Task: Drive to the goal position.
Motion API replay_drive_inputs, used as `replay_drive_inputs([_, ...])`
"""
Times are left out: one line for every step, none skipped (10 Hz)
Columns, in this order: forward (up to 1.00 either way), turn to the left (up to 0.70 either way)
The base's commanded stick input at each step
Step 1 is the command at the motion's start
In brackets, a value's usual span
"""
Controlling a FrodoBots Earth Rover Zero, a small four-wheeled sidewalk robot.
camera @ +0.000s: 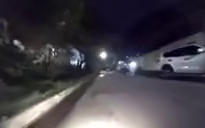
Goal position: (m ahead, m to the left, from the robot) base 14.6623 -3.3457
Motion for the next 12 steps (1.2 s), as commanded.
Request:
replay_drive_inputs([0.7, 0.0])
replay_drive_inputs([0.7, 0.0])
replay_drive_inputs([0.7, 0.0])
replay_drive_inputs([0.7, 0.0])
replay_drive_inputs([0.7, 0.0])
replay_drive_inputs([0.7, -0.12])
replay_drive_inputs([0.7, -0.31])
replay_drive_inputs([0.7, -0.35])
replay_drive_inputs([0.7, -0.35])
replay_drive_inputs([0.7, -0.35])
replay_drive_inputs([0.7, -0.35])
replay_drive_inputs([0.7, -0.35])
